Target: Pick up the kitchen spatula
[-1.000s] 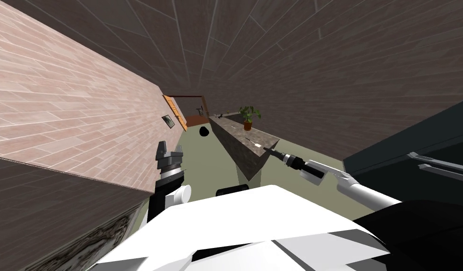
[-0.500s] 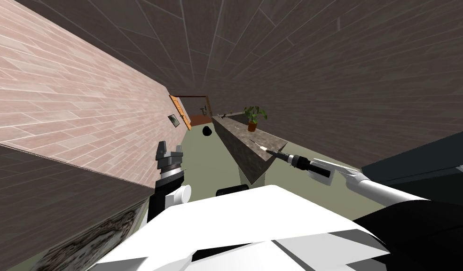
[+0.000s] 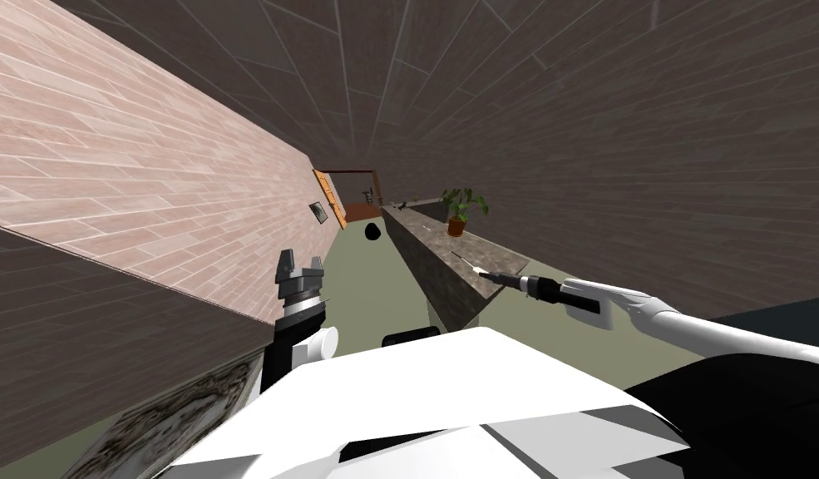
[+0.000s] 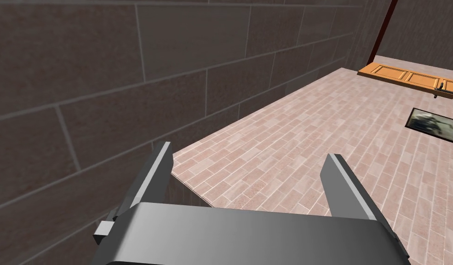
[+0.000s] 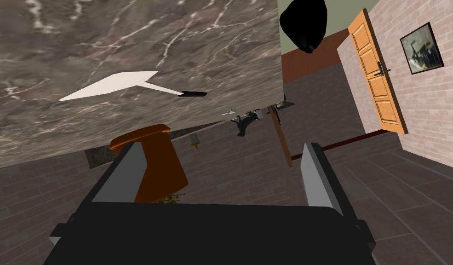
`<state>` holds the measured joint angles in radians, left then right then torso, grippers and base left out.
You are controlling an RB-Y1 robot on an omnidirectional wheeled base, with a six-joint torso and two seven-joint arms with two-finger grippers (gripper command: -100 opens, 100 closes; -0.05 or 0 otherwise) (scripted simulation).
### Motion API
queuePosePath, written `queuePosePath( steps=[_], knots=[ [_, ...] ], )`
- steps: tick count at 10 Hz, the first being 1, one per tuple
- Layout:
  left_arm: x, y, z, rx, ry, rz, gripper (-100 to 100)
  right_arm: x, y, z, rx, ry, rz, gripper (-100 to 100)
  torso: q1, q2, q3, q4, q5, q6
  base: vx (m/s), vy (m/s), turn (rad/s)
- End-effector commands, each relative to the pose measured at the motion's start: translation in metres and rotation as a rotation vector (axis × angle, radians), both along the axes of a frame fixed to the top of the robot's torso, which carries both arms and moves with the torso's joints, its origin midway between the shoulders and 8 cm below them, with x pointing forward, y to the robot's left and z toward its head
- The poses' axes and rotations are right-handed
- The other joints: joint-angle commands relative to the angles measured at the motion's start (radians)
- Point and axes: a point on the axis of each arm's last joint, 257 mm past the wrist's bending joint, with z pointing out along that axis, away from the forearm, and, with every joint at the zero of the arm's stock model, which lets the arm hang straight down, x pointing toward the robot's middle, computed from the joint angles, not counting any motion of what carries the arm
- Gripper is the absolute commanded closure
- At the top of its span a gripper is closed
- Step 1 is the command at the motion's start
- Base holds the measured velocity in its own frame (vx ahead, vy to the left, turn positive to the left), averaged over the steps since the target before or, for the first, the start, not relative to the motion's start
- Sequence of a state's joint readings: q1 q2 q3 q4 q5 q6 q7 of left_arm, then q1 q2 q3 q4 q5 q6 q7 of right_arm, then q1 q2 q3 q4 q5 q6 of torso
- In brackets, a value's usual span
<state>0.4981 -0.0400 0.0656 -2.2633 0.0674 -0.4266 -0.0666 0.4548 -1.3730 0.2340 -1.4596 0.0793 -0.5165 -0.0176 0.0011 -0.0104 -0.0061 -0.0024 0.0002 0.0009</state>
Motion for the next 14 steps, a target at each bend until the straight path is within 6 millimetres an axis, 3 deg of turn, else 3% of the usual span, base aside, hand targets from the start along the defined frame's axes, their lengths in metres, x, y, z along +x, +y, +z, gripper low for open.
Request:
queuePosePath(
  steps=[1,2,4,5,9,10,14],
  knots=[
    [0.0,0.0,0.0,0.0,0.0,0.0,0,-0.018,-0.019,-0.01,-0.067,0.061,0.013,-100,0.0,0.0,0.0,0.0,0.0,0.0,0.155,0.028,0.129],
    [0.0,0.0,0.0,0.0,0.0,0.0,0,-0.018,-0.02,-0.009,-0.071,0.061,0.014,-100,0.001,0.0,0.0,0.0,0.0,0.0,0.117,0.031,0.062],
    [0.0,0.0,0.0,0.0,0.0,0.0,0,-0.048,-0.052,-0.025,-0.169,0.165,0.031,-100,0.001,0.002,0.001,0.001,0.0,0.0,0.15,0.031,0.159],
    [0.0,0.0,0.0,0.0,0.0,0.0,0,-0.047,-0.053,-0.024,-0.172,0.166,0.032,-100,0.002,-0.001,0.0,0.0,0.0,0.0,0.157,0.016,0.068],
    [0.0,0.0,0.0,0.0,0.0,0.0,0,-0.115,-0.108,-0.044,-0.326,0.371,0.067,-100,0.001,-0.004,-0.002,-0.001,0.0,0.0,0.192,0.016,0.166],
    [0.0,0.0,0.0,0.0,0.0,0.0,0,-0.115,-0.108,-0.044,-0.326,0.371,0.067,-100,0.0,-0.004,-0.003,-0.001,0.0,-0.001,0.123,0.007,0.06],
    [0.0,0.0,0.0,0.0,0.0,0.0,0,-0.177,-0.14,-0.054,-0.405,0.536,0.098,-100,0.005,0.002,0.001,0.0,0.001,0.0,0.124,0.055,0.109]
  ],
)
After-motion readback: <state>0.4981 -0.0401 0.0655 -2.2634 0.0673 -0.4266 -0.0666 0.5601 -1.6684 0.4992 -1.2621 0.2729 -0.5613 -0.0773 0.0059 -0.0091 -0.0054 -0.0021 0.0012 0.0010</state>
